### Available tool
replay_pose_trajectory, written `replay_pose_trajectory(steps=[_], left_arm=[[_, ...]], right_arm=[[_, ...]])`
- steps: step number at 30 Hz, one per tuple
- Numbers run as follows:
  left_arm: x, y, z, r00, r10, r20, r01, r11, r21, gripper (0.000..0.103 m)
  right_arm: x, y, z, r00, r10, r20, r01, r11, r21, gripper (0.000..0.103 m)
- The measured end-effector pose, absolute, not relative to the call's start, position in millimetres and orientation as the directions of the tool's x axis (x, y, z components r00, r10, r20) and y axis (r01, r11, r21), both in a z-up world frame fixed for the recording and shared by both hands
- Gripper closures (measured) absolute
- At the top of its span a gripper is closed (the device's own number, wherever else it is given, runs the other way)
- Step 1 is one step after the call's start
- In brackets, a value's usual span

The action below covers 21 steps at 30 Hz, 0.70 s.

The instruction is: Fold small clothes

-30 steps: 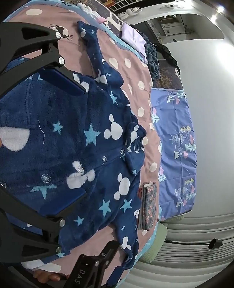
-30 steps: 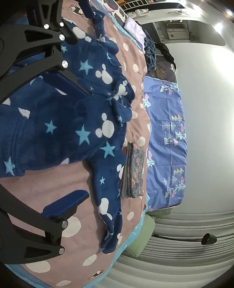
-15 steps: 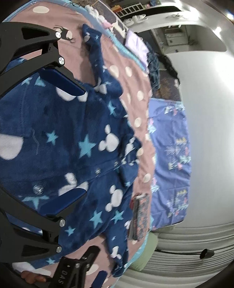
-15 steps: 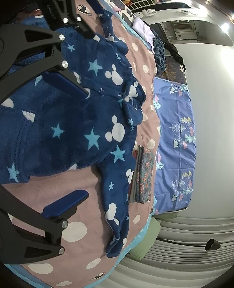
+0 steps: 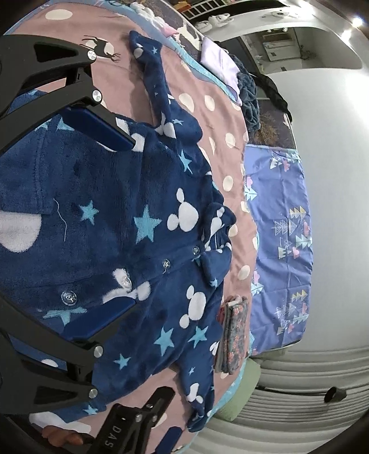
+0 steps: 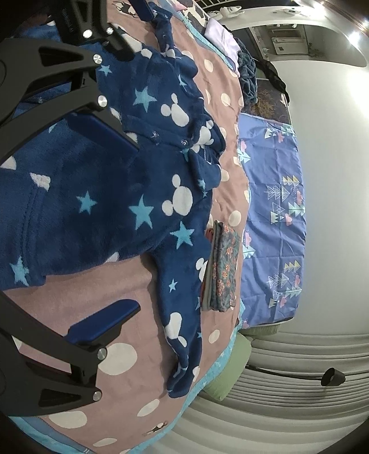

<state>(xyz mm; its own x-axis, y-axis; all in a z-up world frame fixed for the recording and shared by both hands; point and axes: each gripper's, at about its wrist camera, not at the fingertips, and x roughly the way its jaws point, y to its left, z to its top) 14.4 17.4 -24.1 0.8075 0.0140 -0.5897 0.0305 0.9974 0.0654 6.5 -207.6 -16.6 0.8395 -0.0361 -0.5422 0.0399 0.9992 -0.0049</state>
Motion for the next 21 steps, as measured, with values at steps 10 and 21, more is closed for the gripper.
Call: replay_pose_trajectory(steps=[10, 21], left_arm=[[9.1, 23.5, -25.7, 0.830, -0.045, -0.556, 0.058, 0.998, 0.006, 0.001], [10.3, 38.4, -25.2, 0.862, -0.111, -0.494, 0.079, 0.993, -0.085, 0.001]], right_arm=[[1.0, -207.8, -13.2, 0.873, 0.018, -0.488, 0.001, 0.999, 0.038, 0.002], [1.2, -201.7, -11.2, 0.883, 0.023, -0.469, -0.005, 0.999, 0.039, 0.002]])
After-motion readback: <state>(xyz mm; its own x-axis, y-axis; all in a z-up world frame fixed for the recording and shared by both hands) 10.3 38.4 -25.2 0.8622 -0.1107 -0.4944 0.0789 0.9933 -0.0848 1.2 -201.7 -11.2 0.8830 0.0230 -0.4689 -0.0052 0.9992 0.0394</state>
